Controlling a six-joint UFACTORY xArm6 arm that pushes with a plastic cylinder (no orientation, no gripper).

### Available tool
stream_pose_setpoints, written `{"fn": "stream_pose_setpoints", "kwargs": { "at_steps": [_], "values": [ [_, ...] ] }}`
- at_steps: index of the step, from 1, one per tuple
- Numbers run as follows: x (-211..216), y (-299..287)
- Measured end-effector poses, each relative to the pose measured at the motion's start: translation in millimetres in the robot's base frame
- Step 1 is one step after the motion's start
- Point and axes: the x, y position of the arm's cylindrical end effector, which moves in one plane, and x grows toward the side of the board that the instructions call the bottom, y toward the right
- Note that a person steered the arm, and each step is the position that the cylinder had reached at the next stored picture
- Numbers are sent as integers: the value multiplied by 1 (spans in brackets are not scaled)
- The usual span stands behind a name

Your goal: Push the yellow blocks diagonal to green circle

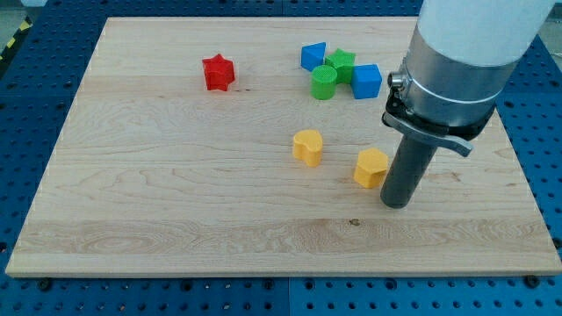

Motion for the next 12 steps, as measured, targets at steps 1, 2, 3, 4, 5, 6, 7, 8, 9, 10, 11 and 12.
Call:
{"fn": "stream_pose_setpoints", "kwargs": {
  "at_steps": [1,2,3,4,5,6,7,8,9,10,11,12],
  "values": [
    [-12,5],
    [-12,5],
    [-13,-1],
    [-16,-17],
    [-22,-21],
    [-22,-13],
    [-29,-9],
    [-30,-9],
    [-30,-12],
    [-36,-27],
    [-42,-41],
    [-49,-53]
  ]
}}
